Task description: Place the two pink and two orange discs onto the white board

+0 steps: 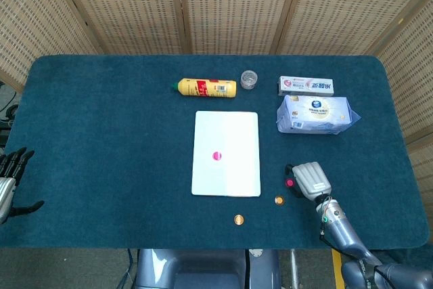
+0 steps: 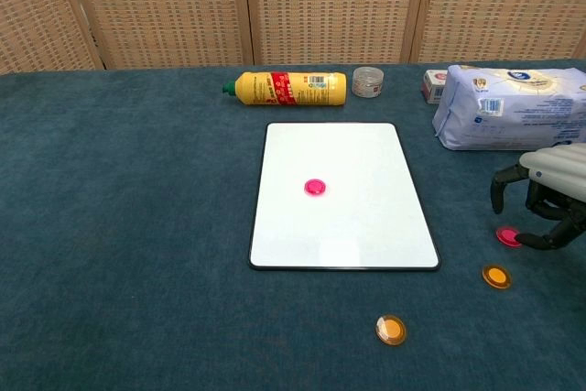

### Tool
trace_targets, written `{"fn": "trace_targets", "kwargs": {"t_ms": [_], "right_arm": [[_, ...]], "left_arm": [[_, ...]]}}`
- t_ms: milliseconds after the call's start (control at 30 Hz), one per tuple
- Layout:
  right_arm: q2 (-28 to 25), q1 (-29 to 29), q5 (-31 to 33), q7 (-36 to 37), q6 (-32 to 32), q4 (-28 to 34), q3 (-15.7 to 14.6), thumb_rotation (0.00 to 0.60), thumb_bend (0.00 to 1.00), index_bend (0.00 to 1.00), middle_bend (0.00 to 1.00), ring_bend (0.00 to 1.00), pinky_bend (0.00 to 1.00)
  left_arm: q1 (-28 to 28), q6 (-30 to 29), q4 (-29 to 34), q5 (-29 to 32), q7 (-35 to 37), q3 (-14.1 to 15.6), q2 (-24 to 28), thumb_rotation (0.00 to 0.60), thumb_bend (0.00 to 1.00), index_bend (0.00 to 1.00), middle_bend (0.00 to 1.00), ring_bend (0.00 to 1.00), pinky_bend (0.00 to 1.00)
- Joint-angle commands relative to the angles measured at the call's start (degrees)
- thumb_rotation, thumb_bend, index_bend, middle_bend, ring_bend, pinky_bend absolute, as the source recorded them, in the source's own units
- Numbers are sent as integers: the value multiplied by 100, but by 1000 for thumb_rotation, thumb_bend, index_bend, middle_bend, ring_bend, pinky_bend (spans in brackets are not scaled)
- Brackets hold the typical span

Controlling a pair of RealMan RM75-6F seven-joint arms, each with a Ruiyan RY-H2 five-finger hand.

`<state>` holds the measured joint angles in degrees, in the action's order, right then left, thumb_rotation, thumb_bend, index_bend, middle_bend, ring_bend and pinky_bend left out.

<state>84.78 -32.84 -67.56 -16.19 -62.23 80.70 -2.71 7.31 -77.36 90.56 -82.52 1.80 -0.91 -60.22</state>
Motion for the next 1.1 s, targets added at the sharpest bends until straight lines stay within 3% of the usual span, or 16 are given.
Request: {"fn": "trace_targets", "kwargs": {"t_ms": [33, 1000, 1100], "right_arm": [[58, 60, -84, 13, 7, -89, 30, 600, 363, 412, 920, 930, 1000], [301, 242, -174, -143, 473, -410, 313, 600, 363, 413, 920, 930, 1000], [290, 253, -159, -125, 511, -419, 348, 600, 363, 458, 920, 930, 1000]], "left_arm": [[-3, -5, 3, 9, 17, -5, 8, 600, 0, 0, 0, 0, 0], [16, 44, 3, 40, -47, 4, -12, 600, 0, 0, 0, 0, 0], [27, 65, 8, 37, -63, 9, -16, 600, 0, 0, 0, 0, 0]]}}
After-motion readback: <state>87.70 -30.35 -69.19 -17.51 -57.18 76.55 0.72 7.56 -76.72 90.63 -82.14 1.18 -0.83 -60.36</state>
